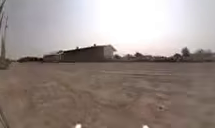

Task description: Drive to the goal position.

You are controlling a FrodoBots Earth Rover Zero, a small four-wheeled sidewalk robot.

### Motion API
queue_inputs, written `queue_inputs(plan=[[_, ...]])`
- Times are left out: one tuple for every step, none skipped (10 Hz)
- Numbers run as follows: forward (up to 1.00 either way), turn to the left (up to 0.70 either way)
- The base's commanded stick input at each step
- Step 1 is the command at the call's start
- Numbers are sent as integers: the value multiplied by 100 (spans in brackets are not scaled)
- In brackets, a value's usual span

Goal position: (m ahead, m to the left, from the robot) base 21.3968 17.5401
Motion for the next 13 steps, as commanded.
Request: queue_inputs(plan=[[100,7],[100,22],[100,27],[100,27],[100,27],[100,27],[100,27],[100,27],[100,27],[100,27],[100,27],[100,27],[100,27]])
